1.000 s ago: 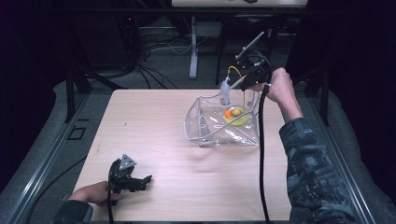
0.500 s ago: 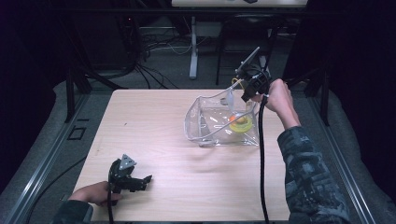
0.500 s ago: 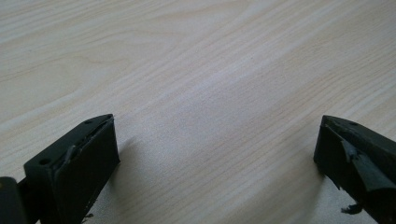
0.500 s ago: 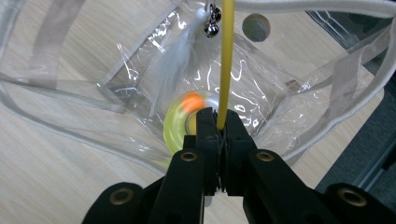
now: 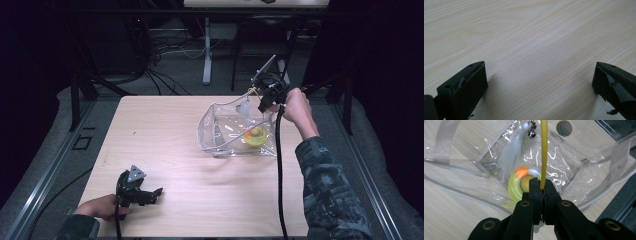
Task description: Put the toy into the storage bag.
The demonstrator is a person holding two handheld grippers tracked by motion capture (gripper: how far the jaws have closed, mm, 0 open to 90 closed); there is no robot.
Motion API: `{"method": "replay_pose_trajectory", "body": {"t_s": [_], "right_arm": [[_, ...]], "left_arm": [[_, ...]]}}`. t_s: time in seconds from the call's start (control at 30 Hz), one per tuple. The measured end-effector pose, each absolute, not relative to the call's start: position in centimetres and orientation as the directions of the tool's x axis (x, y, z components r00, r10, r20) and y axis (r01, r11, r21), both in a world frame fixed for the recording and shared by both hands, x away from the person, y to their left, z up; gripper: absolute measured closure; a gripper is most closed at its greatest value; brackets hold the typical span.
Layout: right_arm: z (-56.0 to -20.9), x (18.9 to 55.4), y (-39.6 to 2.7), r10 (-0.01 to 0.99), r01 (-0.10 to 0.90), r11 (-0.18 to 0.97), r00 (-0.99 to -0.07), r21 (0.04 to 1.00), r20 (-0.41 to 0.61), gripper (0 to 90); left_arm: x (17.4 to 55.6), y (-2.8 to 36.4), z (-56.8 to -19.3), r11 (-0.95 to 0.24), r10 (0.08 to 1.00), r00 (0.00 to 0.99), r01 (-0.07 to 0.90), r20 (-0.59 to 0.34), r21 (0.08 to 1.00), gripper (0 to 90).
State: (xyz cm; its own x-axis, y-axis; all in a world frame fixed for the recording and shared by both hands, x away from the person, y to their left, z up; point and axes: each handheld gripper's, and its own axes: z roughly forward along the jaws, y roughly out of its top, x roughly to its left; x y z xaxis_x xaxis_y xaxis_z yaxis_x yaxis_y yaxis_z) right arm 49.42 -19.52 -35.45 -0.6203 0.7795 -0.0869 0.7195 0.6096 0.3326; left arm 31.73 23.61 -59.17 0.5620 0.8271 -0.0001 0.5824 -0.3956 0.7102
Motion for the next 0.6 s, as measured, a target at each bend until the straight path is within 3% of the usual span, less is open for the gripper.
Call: {"method": "replay_pose_trajectory", "body": {"t_s": [0.6], "right_arm": [[-36.3, 50.0, -20.0, 0.782, 0.741, 0.618, -0.615, 0.264, -0.103, 87.2]], "left_arm": [[31.7, 23.6, -59.2, -0.396, 0.827, 0.562, 0.583, 0.0, 0.71, 0.0]]}}
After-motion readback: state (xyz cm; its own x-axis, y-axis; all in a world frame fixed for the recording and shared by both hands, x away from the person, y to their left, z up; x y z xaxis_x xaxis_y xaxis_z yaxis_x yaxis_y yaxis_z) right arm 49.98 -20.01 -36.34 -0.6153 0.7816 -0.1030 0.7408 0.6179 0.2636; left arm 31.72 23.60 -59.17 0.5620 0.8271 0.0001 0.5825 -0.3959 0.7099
